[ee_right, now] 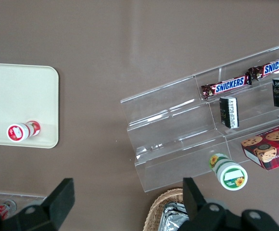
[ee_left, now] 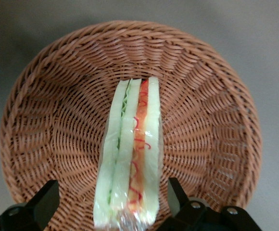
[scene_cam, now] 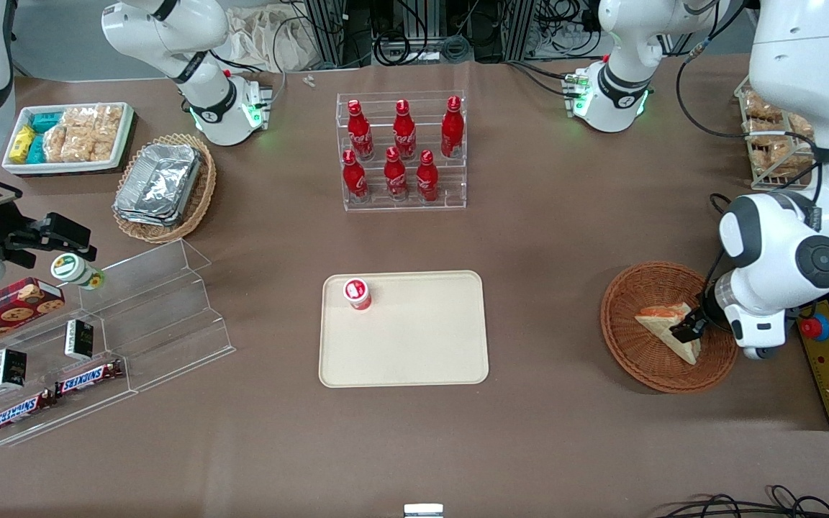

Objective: Place sandwich from basket to tray
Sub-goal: 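Close the left gripper on the wrapped triangular sandwich, then lift the sandwich out of the basket with the left gripper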

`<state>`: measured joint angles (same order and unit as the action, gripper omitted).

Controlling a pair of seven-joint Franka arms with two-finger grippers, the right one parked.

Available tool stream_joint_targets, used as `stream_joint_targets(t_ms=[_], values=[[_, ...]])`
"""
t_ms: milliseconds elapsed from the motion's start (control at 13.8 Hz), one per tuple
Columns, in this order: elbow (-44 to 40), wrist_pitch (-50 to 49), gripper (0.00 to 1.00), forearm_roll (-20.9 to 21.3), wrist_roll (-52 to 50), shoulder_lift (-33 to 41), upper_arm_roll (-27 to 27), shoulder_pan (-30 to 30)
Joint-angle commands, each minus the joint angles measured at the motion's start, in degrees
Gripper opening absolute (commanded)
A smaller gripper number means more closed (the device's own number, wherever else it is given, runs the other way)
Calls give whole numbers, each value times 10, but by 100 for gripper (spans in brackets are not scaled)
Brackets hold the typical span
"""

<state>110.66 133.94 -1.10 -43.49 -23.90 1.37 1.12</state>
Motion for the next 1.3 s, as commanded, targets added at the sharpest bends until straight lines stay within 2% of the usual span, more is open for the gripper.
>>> stream_joint_targets(t_ms=[0,72,145,217,290,435,652,870,1014,1232], values=[[10,35,94,0,-12,-16,-3,4],[10,41,74,0,-12,-25,-4,3],[10,51,45,0,-12,-33,-4,3],[10,52,10,0,-11,-34,-4,3],[10,47,0,0,-10,-29,-4,3],[7,29,0,0,-6,0,-4,4],[-62,-185,0,8,32,66,-7,3],[-187,-356,0,-1,75,72,-41,8],[-216,-399,0,-23,102,72,-79,8],[-218,-390,0,-27,148,67,-149,-1]])
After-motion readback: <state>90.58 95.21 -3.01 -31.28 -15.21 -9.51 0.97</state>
